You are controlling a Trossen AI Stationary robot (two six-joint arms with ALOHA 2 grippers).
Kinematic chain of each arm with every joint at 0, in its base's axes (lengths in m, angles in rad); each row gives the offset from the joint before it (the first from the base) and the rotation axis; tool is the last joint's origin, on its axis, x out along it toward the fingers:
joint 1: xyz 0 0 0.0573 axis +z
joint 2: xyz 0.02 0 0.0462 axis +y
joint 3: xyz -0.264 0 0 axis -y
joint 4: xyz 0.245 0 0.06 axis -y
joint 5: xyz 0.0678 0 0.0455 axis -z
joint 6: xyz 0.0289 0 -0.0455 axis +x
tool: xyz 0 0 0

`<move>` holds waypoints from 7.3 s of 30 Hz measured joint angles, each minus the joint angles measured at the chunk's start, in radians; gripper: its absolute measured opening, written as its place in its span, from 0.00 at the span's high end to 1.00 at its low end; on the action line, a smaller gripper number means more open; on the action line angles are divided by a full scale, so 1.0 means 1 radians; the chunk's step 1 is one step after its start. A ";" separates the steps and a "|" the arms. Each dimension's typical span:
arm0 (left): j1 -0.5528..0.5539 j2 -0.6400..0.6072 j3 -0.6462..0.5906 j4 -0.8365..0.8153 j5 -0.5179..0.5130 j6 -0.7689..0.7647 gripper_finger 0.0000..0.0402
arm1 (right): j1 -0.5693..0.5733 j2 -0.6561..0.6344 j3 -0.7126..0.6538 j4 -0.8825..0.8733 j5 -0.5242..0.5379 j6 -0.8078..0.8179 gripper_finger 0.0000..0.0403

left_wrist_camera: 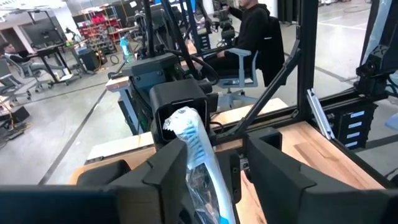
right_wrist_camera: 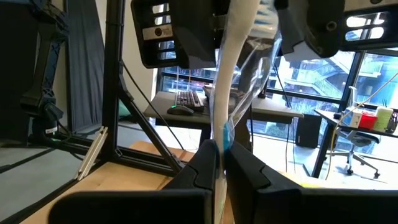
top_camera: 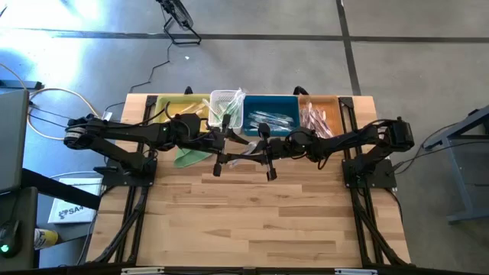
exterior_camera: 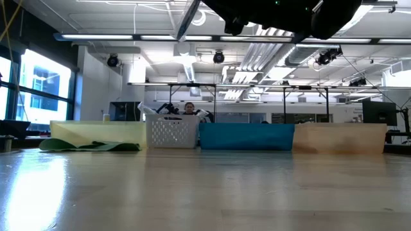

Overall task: Pick & Place Toothbrushes
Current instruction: Put the blue toothbrush into the blue bin, then return to Home Position

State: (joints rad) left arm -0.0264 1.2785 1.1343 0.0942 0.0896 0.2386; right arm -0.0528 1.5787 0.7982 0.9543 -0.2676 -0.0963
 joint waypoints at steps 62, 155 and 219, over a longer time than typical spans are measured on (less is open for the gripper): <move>0.000 -0.195 0.000 -0.549 -0.287 0.026 0.52 | -0.486 -0.081 0.167 -1.128 0.336 -0.193 0.98; -0.060 -0.100 -0.316 0.028 -0.471 0.331 1.00 | -0.010 -0.521 -0.153 -0.965 0.429 0.152 1.00; -0.059 -1.261 -0.914 -0.134 -0.358 0.518 1.00 | -0.010 -1.366 -0.283 -1.392 0.502 0.179 1.00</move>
State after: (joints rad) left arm -0.0856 0.0179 0.2206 -0.0396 -0.2684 0.7567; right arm -0.0631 0.2130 0.5148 -0.4376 0.2348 0.0826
